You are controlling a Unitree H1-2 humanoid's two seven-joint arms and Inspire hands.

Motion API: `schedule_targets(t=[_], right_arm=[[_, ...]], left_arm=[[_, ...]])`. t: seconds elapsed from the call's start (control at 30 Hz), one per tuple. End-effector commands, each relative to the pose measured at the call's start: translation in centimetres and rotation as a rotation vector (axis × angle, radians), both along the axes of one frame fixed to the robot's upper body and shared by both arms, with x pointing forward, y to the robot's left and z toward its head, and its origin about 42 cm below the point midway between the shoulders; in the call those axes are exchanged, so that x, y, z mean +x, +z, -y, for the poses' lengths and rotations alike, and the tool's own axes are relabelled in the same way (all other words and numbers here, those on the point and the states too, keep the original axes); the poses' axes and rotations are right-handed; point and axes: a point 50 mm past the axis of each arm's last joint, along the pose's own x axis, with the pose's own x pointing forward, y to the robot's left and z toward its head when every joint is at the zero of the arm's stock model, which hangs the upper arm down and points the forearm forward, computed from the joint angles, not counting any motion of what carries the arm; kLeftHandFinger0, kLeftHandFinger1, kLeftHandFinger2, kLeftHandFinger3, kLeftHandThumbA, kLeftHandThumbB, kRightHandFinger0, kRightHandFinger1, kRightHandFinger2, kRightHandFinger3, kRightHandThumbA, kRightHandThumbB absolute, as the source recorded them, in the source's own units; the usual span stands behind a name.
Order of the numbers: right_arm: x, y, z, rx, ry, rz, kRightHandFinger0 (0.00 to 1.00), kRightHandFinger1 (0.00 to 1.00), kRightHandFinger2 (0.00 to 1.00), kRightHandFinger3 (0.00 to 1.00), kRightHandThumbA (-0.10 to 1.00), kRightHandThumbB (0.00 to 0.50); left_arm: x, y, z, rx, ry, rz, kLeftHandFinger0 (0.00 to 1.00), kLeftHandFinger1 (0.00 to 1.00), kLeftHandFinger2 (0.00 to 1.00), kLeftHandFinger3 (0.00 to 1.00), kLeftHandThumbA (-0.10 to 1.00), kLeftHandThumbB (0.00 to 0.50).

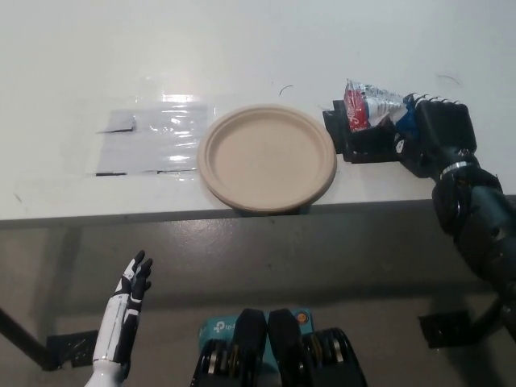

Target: The robot picks up a small bag of sunflower seeds on the right hand side and take it to the empty plate on the left hand side then pours some sunflower seeds on to the plate.

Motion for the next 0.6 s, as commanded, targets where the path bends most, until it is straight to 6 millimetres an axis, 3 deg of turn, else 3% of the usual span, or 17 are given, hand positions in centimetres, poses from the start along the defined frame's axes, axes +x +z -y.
schedule_targets(t=[0.0,0.07,0.1,0.17,0.23,0.27,0.3,0.37,0.43,0.53,0.57], right_arm=[[-0.3,-0.3,-1.2,0.075,0.058,0.041,0.0,0.08,0.55,0.61,-0.1,0.175],[-0.2,0.3,-1.5,0.091,0.086,0.082,0.0,0.01,0.5,0.52,-0.1,0.168],[0.1,1.1,-1.9,0.105,0.106,0.116,0.0,0.02,0.6,0.57,-0.1,0.099],[0.5,2.4,-2.6,0.132,0.141,0.165,0.0,0.14,0.81,0.72,-0.1,0.069],[0.8,3.7,-3.2,0.135,0.178,0.233,0.0,0.27,0.83,0.81,-0.1,0.108],[1.1,5.0,-3.8,0.14,0.205,0.273,0.0,0.34,0.86,0.84,-0.1,0.098],[1.3,5.8,-4.2,0.145,0.228,0.298,0.0,0.36,0.85,0.85,-0.1,0.092],[1.5,6.9,-4.9,0.148,0.262,0.334,0.0,0.35,0.83,0.82,-0.1,0.075],[1.8,8.2,-5.7,0.122,0.291,0.372,0.0,0.32,0.79,0.68,-0.1,0.059],[1.9,9.2,-6.4,0.075,0.327,0.424,0.0,0.33,0.8,0.63,-0.1,0.102],[1.9,9.3,-6.5,0.061,0.327,0.421,0.0,0.33,0.8,0.62,-0.1,0.09]], left_arm=[[0.1,1.1,-0.1,-0.005,-0.006,0.068,1.0,1.0,1.0,1.0,1.0,0.057],[0.1,1.0,-0.1,-0.01,-0.001,0.068,1.0,1.0,1.0,1.0,1.0,0.056],[0.1,1.1,-0.1,-0.009,-0.001,0.068,1.0,1.0,1.0,1.0,1.0,0.058],[0.2,1.1,-0.1,-0.007,0.003,0.066,1.0,1.0,1.0,1.0,1.0,0.066],[0.2,1.1,-0.1,-0.011,0.006,0.061,1.0,1.0,1.0,1.0,1.0,0.075],[0.2,1.2,-0.1,-0.016,0.006,0.063,1.0,1.0,1.0,1.0,1.0,0.064],[0.3,1.3,-0.1,-0.018,0.009,0.064,1.0,1.0,1.0,1.0,1.0,0.062],[0.3,1.3,-0.2,-0.009,0.011,0.066,1.0,1.0,1.0,1.0,1.0,0.055],[0.3,1.3,-0.2,-0.005,0.004,0.067,1.0,1.0,1.0,1.0,1.0,0.053],[0.1,1.2,-0.2,-0.001,-0.004,0.068,1.0,1.0,1.0,1.0,1.0,0.04],[0.1,1.2,-0.3,0.001,-0.004,0.07,1.0,1.0,1.0,1.0,1.0,0.038]])
